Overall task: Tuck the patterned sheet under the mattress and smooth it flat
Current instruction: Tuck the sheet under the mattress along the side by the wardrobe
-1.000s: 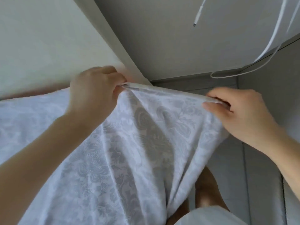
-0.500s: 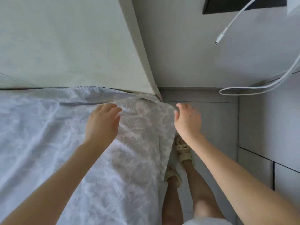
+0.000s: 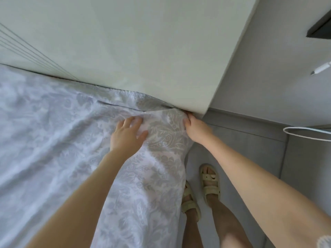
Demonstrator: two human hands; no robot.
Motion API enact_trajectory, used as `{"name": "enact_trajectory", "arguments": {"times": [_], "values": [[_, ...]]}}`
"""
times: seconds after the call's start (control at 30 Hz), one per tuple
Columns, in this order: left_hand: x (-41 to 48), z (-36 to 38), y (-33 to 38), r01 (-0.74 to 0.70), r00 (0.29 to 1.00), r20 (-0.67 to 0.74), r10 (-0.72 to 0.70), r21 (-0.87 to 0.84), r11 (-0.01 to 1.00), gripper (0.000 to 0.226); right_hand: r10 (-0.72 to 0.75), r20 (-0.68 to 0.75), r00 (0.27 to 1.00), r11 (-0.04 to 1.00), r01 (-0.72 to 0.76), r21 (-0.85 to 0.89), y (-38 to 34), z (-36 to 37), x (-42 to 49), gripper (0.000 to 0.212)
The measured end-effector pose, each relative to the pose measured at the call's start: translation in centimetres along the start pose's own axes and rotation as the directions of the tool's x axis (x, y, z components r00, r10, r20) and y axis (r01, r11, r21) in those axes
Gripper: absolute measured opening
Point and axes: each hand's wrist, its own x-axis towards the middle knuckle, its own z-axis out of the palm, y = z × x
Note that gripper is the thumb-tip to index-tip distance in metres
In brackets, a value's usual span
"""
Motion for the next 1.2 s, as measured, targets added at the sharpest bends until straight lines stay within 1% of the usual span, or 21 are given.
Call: {"name": "enact_trajectory", "arguments": {"times": [0.03, 0.07, 0.13, 0.17, 0.23, 0.3, 0.37, 0.43, 0.5, 0.57, 0.7, 0.77, 0.83, 0.9, 0.93, 0.97, 1.03, 1.07, 1.1, 1.13, 1.2], "values": [[-0.5, -0.1, -0.5, 0.002, 1.000, 0.015, -0.002, -0.011, 1.000, 0.051, 0.057, -0.027, 0.998, 0.998, -0.058, -0.036, -0.5, -0.5, -0.6, 0.048], [-1.2, -0.1, -0.9, 0.023, 1.000, 0.013, -0.023, -0.045, 0.999, 0.049, 0.067, -0.120, 0.991, 0.989, -0.081, -0.120, -1.2, -0.9, -1.6, 0.044], [-2.5, 0.2, -1.8, 0.089, 0.996, -0.008, -0.091, -0.132, 0.987, 0.046, -0.130, -0.314, 0.940, 0.952, 0.030, -0.305, -3.4, -1.5, -4.0, 0.034], [-3.1, 0.4, -2.3, 0.127, 0.992, -0.008, -0.130, -0.165, 0.978, 0.046, -0.263, -0.338, 0.904, 0.926, 0.139, -0.350, -5.1, -1.7, -5.3, 0.031], [-4.0, 1.1, -3.9, 0.235, 0.971, 0.006, -0.239, -0.210, 0.949, 0.050, -0.457, -0.273, 0.846, 0.854, 0.333, -0.399, -8.5, -1.6, -5.9, 0.029], [-4.8, 1.6, -5.7, 0.369, 0.928, 0.037, -0.371, -0.242, 0.897, 0.054, -0.539, -0.159, 0.827, 0.772, 0.409, -0.487, -12.3, -1.0, -4.7, 0.030], [-5.4, 2.4, -7.4, 0.434, 0.901, 0.083, -0.426, -0.199, 0.879, 0.055, -0.560, -0.128, 0.818, 0.710, 0.395, -0.583, -15.2, 0.1, -2.2, 0.035], [-6.2, 3.7, -8.7, 0.483, 0.875, 0.140, -0.463, -0.233, 0.844, 0.061, -0.525, -0.117, 0.843, 0.704, 0.353, -0.616, -17.6, 1.1, 0.1, 0.039], [-7.1, 5.5, -9.3, 0.517, 0.856, 0.183, -0.483, -0.294, 0.804, 0.070, -0.508, -0.049, 0.860, 0.662, 0.353, -0.661, -19.5, 1.6, 1.2, 0.032], [-7.9, 7.2, -9.7, 0.496, 0.868, 0.162, -0.469, -0.296, 0.816, 0.071, -0.533, -0.012, 0.846, 0.610, 0.374, -0.698, -21.0, 1.0, 1.1, 0.030], [-9.1, 8.5, -10.5, 0.424, 0.905, 0.109, -0.411, -0.308, 0.852, 0.071, -0.598, -0.235, 0.766, 0.646, 0.288, -0.707, -21.6, -1.4, 0.5, 0.030], [-9.4, 8.9, -10.7, 0.410, 0.912, 0.108, -0.397, -0.308, 0.858, 0.070, -0.609, -0.228, 0.759, 0.634, 0.293, -0.716, -21.3, -1.3, -0.1, 0.038], [-9.4, 9.2, -10.8, 0.407, 0.913, 0.104, -0.394, -0.308, 0.860, 0.069, -0.644, -0.251, 0.723, 0.648, 0.341, -0.682, -21.0, -0.7, -0.6, 0.050], [-9.5, 9.3, -10.8, 0.396, 0.918, 0.102, -0.383, -0.303, 0.867, 0.069, -0.670, -0.277, 0.689, 0.673, 0.405, -0.619, -19.9, 0.3, -0.7, 0.050], [-9.6, 9.3, -10.8, 0.393, 0.919, 0.101, -0.380, -0.301, 0.869, 0.068, -0.661, -0.266, 0.701, 0.682, 0.415, -0.603, -19.0, 0.9, -0.4, 0.046], [-9.7, 9.2, -10.9, 0.388, 0.921, 0.096, -0.377, -0.300, 0.871, 0.068, -0.614, -0.226, 0.756, 0.713, 0.408, -0.570, -18.0, 1.4, 0.1, 0.044], [-9.7, 9.1, -11.0, 0.377, 0.926, 0.092, -0.366, -0.296, 0.878, 0.068, -0.376, -0.066, 0.924, 0.830, 0.304, -0.467, -16.5, 2.4, 1.8, 0.045], [-9.7, 9.0, -11.1, 0.373, 0.927, 0.095, -0.362, -0.292, 0.881, 0.067, -0.253, -0.006, 0.967, 0.870, 0.225, -0.438, -16.3, 2.6, 2.3, 0.046], [-9.7, 9.0, -11.2, 0.371, 0.929, 0.096, -0.359, -0.287, 0.883, 0.067, -0.185, 0.009, 0.983, 0.891, 0.171, -0.422, -16.4, 2.7, 2.7, 0.047], [-9.6, 9.0, -11.3, 0.368, 0.930, 0.100, -0.354, -0.285, 0.885, 0.067, -0.172, -0.018, 0.985, 0.901, 0.150, -0.406, -16.7, 2.6, 2.9, 0.047], [-9.7, 8.8, -11.3, 0.366, 0.931, 0.113, -0.348, -0.274, 0.889, 0.066, -0.253, -0.136, 0.958, 0.897, 0.180, -0.405, -16.8, 2.2, 1.9, 0.044]]}}
